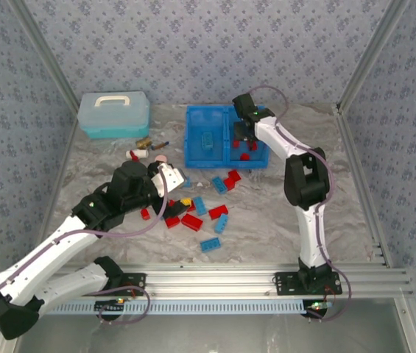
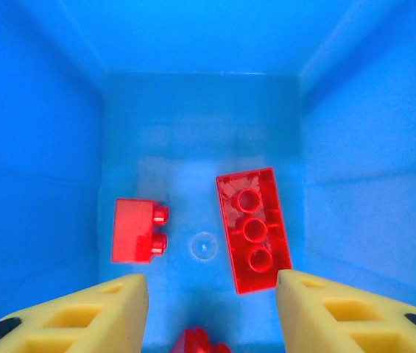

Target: Sort the legos into containers by color

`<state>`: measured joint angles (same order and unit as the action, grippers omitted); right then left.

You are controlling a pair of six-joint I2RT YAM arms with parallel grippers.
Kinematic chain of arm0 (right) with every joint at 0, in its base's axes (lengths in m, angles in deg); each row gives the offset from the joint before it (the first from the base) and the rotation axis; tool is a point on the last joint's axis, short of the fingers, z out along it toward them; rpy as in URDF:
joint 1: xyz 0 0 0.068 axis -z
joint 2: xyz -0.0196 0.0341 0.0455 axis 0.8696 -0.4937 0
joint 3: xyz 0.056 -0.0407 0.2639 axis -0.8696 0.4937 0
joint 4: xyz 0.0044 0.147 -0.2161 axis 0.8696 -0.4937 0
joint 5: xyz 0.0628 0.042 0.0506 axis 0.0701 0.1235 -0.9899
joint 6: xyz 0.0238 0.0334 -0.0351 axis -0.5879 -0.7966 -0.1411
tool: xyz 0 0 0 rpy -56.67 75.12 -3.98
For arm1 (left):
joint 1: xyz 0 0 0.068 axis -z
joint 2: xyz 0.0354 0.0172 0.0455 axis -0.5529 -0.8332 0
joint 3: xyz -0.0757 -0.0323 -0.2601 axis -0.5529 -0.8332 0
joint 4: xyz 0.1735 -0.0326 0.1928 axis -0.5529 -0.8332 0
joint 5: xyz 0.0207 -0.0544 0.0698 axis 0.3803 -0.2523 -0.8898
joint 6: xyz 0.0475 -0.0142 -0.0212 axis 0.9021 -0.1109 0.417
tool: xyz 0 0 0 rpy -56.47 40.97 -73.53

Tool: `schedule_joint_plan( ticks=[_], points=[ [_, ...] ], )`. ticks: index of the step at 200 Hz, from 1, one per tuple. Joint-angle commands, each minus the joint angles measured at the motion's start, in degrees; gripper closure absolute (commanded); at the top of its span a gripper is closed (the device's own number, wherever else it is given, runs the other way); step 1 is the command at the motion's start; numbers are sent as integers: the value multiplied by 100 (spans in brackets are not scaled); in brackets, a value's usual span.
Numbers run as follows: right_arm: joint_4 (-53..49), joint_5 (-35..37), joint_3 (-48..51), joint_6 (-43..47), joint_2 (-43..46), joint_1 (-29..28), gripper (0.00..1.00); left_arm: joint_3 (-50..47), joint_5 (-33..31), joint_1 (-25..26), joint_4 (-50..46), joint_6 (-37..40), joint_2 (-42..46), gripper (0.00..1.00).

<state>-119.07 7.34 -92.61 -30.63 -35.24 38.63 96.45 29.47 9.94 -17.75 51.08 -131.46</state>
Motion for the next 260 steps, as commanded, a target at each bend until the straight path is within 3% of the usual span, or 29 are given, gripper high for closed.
schedule_joint_plan(
  ticks=[1, 39, 69, 98, 158, 206, 260],
  points=[
    [214, -114, 698, -116, 1278, -30, 48, 35, -46, -8, 178, 66, 0, 1],
    [1543, -277, 3405, -763, 3375, -508, 44, 64, -83, -4, 152, 75, -15, 1],
    [2113, -394, 4748, -847, 3974, -1157, 41, 66, -57, -5, 152, 66, -51, 1],
    [2029, -478, 4838, -642, 3615, -1491, 41, 61, -21, -7, 152, 57, -112, 1],
    [1712, -501, 4100, -89, 2201, -1512, 38, 57, -108, 0, 116, 97, -167, 1],
    [1799, -417, 4040, -193, 1771, -1460, 51, 62, -115, -5, 91, 92, -200, 1],
    [1832, -464, 4254, -323, 1930, -1483, 64, 77, -137, -2, 88, 83, -212, 1]
  ],
)
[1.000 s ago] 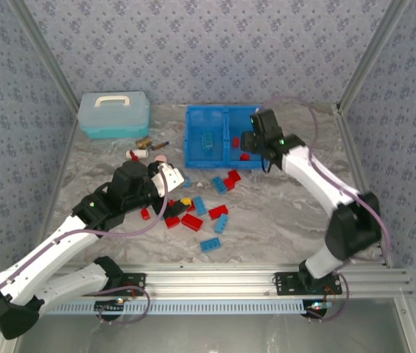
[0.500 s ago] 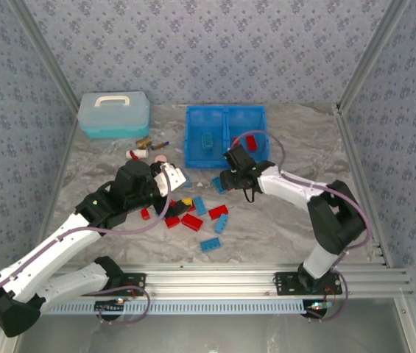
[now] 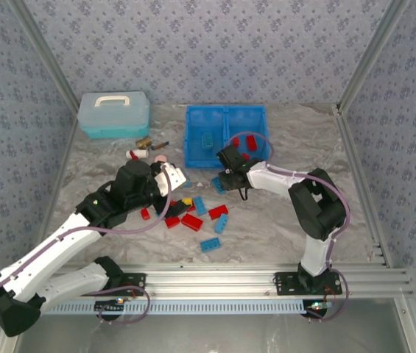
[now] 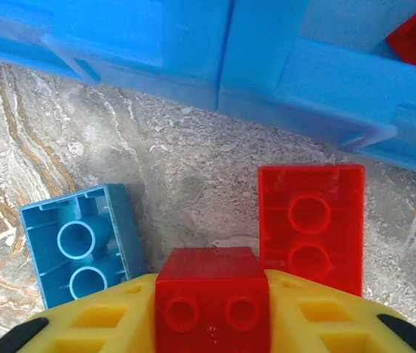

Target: Sort the legos into containers by color

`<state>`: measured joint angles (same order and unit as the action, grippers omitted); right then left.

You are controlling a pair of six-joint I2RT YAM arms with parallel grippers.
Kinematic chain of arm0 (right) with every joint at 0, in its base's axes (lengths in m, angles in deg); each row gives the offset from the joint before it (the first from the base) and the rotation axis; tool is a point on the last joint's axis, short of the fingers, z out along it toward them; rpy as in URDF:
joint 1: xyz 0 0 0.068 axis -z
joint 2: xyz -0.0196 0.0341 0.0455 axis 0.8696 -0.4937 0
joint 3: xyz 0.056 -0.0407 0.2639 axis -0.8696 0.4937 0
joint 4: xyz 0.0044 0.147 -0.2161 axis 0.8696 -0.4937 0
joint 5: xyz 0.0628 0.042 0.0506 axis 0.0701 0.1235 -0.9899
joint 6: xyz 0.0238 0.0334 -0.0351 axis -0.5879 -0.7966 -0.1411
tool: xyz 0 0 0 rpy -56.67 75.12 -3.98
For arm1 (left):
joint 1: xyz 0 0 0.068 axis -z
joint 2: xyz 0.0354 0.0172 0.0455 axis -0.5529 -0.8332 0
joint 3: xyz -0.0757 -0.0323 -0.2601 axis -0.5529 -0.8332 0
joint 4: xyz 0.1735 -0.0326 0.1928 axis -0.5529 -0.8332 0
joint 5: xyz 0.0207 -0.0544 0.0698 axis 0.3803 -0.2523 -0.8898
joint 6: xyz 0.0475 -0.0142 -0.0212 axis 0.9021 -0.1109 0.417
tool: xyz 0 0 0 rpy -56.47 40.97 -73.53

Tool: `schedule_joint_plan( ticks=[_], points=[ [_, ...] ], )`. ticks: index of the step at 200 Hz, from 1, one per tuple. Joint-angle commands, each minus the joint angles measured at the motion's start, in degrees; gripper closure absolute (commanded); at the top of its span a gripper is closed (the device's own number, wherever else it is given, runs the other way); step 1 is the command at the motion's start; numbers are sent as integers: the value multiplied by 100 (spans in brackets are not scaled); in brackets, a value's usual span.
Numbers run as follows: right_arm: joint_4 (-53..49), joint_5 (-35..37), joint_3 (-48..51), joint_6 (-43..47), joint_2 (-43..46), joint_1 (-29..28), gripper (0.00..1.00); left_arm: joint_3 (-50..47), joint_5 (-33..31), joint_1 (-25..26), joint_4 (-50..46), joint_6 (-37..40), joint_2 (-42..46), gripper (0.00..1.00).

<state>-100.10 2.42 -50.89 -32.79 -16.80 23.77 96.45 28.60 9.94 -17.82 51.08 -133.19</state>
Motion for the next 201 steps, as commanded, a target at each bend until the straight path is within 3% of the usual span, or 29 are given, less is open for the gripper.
schedule_joint_plan(
  ticks=[1, 72, 110, 127, 158, 201],
  points=[
    [-61, 33, 91, -112, 91, 6, 64, 76, -49, -6, 94, 83, -38, 1],
    [-406, 701, 780, -331, 2152, -315, 67, 61, 82, -5, 118, 60, -2, 1],
    [-308, 1255, 405, 129, 3051, -125, 67, 40, 132, 0, 194, 31, 77, 1],
    [-270, 1293, -120, 434, 2705, 218, 67, 53, 73, -4, 176, 38, 89, 1],
    [-410, 806, -1491, 509, 1296, 1017, 68, 51, -42, -5, 145, 66, 120, 1],
    [-1392, 729, -3698, 549, -931, 1286, 68, 38, -188, 9, 128, 103, 138, 1]
  ],
)
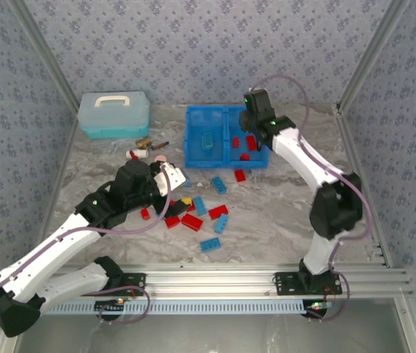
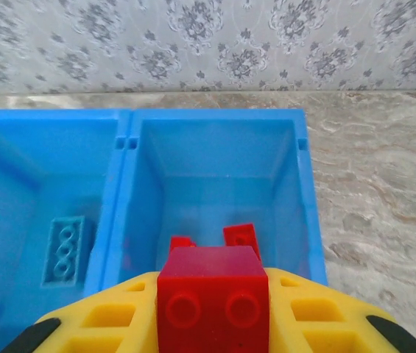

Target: Sort the legos into containers by color

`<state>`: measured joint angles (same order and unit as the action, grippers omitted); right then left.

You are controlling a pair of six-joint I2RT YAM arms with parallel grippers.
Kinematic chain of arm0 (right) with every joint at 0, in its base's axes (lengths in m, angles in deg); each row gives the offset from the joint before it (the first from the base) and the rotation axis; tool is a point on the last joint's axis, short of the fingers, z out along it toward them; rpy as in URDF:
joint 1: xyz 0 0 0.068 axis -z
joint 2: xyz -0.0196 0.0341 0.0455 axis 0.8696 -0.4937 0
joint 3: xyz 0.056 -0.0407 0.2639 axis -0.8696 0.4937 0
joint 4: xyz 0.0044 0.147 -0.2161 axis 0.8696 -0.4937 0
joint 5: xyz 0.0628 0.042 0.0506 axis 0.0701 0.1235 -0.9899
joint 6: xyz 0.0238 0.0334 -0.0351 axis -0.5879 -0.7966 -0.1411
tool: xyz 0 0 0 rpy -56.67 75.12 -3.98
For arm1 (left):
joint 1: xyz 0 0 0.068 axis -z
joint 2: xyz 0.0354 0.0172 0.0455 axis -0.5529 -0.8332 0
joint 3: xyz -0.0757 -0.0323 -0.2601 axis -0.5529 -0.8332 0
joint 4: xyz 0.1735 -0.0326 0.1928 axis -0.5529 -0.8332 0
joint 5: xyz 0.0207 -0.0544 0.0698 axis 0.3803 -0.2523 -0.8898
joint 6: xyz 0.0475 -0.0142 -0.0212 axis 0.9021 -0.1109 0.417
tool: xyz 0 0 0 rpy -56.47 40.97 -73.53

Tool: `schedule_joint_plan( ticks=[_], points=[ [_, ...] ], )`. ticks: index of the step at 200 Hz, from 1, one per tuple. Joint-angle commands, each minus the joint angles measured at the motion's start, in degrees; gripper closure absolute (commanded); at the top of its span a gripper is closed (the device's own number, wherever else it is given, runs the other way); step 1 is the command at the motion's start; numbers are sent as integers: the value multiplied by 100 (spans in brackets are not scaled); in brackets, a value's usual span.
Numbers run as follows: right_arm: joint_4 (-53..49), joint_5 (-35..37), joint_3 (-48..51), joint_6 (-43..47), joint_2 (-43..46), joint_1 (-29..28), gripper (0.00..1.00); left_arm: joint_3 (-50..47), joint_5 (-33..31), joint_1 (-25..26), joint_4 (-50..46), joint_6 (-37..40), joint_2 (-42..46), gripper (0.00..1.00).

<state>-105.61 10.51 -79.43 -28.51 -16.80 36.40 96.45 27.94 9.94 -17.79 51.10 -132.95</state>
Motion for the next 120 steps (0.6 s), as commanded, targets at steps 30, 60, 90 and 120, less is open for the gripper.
schedule_joint_plan(
  ticks=[30, 60, 90, 120],
  points=[
    [-1092, -63, -1153, -106, -1673, 80, 67, 32, -133, 3, 125, 108, 123, 1],
    [-1001, -163, -822, -195, -1827, 113, 63, 57, -96, 5, 125, 86, 125, 1],
    [-1001, -242, -703, -133, -1620, 117, 45, 66, -69, 9, 128, 73, 121, 1],
    [-747, -406, -228, -134, -771, 86, 44, 57, -76, 8, 118, 71, 97, 1]
  ],
)
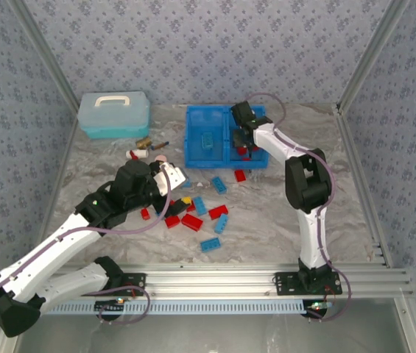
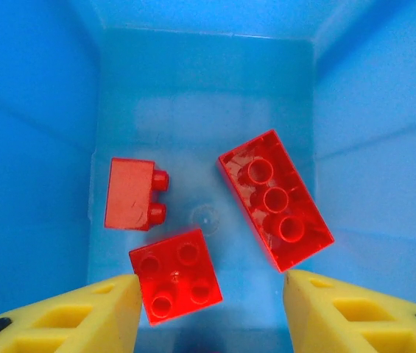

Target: Sort the legos into containers by color

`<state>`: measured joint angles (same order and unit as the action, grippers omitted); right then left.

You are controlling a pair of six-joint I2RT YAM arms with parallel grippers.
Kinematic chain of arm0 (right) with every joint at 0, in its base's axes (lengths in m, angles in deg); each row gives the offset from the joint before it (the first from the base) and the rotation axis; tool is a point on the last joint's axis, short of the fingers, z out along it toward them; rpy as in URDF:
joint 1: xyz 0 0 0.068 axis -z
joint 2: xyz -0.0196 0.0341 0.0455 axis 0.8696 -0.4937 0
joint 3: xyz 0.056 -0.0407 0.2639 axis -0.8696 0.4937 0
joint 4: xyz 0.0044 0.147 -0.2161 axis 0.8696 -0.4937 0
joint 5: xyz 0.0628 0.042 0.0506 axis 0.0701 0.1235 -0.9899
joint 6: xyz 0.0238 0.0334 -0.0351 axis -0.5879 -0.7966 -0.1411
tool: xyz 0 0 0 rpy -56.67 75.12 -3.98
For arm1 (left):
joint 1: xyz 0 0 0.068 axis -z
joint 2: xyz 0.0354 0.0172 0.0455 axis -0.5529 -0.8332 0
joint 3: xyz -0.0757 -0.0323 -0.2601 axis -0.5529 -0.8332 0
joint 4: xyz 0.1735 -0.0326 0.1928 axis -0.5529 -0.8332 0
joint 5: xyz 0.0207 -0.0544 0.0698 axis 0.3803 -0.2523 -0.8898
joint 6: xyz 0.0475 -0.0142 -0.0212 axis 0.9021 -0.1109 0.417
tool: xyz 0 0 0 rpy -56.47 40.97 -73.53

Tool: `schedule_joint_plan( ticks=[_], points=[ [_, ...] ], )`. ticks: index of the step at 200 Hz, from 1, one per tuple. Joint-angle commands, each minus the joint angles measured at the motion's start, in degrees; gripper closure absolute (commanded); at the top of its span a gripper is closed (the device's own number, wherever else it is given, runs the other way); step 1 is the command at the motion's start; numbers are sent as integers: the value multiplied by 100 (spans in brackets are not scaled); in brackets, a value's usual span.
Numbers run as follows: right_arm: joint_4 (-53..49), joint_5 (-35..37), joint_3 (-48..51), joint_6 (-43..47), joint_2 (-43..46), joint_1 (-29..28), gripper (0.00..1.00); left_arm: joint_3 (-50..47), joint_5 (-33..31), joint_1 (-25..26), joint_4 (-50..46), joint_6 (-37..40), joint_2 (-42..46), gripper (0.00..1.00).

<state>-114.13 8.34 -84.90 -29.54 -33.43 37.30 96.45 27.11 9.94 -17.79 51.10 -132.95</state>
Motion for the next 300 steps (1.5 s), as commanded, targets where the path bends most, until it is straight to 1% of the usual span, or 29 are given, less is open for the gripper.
schedule_joint_plan(
  ticks=[1, 15, 28, 48, 61, 71, 86, 104, 114, 123, 144, 155, 189, 211, 237, 247, 271, 300],
  points=[
    [119, -196, 354, -39, 935, -2, 44, 57, 5, 8, 117, 72, 92, 1],
    [456, -241, 990, -114, 1641, -111, 44, 57, 12, 4, 102, 81, 79, 1],
    [808, -314, 1797, -204, 2321, -258, 43, 57, 14, 8, 110, 83, 70, 1],
    [1191, -369, 2886, -321, 3332, -559, 40, 65, 76, 13, 116, 73, 62, 1],
    [1435, -319, 3691, -416, 3820, -792, 36, 85, 214, 16, 91, 49, 78, 1],
    [1540, -138, 4139, -565, 4067, -940, 34, 122, 396, 18, 44, 8, 95, 1],
    [1703, -101, 4670, -772, 4229, -1048, 29, 161, 612, 14, 3, -27, 104, 1],
    [1985, -126, 5103, -903, 4173, -1034, 21, 154, 671, 13, 10, -24, 97, 1],
    [2132, -157, 5176, -855, 4040, -1016, 15, 155, 677, 15, -4, -15, 87, 1],
    [2202, -189, 5140, -806, 3862, -982, 13, 162, 658, 17, -19, -15, 69, 1],
    [2263, -277, 4901, -748, 3344, -890, 12, 175, 580, 16, -47, 7, 52, 1],
    [2339, -309, 4771, -762, 3077, -838, 14, 185, 494, 12, -43, 3, 56, 1],
    [2565, -341, 4474, -775, 2432, -730, 23, 164, 377, 17, 0, -6, 113, 1],
    [2617, -468, 4300, -795, 2115, -702, 30, 185, 345, 17, 0, -45, 71, 1],
    [2638, -474, 4197, -831, 1890, -709, 34, 292, 232, 17, -117, -103, -64, 1],
    [2669, -475, 4179, -835, 1828, -699, 37, 299, 234, 16, -121, -112, -75, 1],
    [2670, -516, 4108, -820, 1709, -707, 50, 277, 231, 12, -89, -121, -68, 1],
    [2639, -518, 4144, -801, 1728, -723, 61, 273, 205, 16, -86, -106, -70, 1]
  ],
)
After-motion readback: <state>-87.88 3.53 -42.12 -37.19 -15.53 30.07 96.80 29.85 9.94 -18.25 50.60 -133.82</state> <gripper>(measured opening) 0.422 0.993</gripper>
